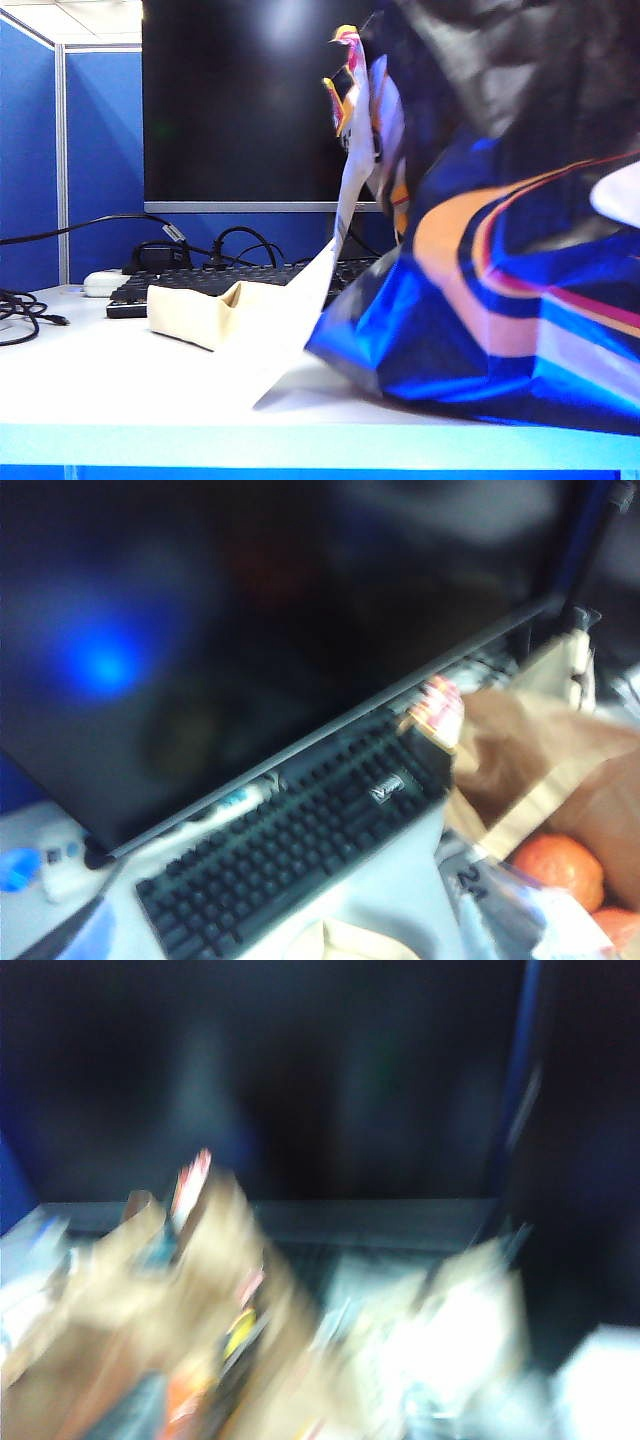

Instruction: Open the paper bag and put two oranges into the paper bag.

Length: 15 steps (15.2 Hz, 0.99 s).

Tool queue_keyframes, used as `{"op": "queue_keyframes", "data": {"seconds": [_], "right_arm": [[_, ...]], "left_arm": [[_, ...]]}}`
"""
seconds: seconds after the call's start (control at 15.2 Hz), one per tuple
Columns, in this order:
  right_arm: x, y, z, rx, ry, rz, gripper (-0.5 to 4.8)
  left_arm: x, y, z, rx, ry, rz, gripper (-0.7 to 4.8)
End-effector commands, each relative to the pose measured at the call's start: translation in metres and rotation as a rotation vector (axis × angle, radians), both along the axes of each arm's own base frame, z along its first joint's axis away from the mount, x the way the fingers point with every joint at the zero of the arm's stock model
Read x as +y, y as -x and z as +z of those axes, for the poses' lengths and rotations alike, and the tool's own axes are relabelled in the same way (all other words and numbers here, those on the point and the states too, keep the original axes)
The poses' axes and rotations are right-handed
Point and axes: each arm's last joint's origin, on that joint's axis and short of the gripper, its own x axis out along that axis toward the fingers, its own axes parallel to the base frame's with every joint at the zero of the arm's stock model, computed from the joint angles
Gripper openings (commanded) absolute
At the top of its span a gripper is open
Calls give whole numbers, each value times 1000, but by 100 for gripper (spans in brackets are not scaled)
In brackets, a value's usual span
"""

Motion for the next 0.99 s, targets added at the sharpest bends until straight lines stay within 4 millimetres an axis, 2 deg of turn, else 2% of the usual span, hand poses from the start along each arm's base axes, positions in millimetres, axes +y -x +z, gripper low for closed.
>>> {"op": "queue_keyframes", "data": {"seconds": [0.07, 0.13, 0.2, 0.33, 0.53, 0.66, 0.79, 0.99], "right_arm": [[10, 57, 15, -281, 114, -151, 300], [14, 74, 17, -360, 130, -176, 282], [17, 88, 16, -407, 164, -192, 208], [20, 97, 10, -399, 175, -152, 196], [17, 83, -3, -316, 78, -124, 196], [14, 70, -10, -318, 22, -94, 196], [10, 53, -26, -280, -21, -84, 196], [3, 23, -64, -140, -104, -64, 197]], "left_arm": [[30, 27, 22, -106, 33, 71, 293], [38, 41, 29, -144, 31, 82, 232], [50, 55, 35, -179, 31, 135, 207], [68, 96, 50, -272, 50, 203, 205], [91, 161, 62, -385, 57, 254, 204], [109, 214, 61, -440, 73, 306, 203], [133, 277, 50, -512, 94, 429, 145], [166, 371, 17, -621, 226, 553, 144]]}}
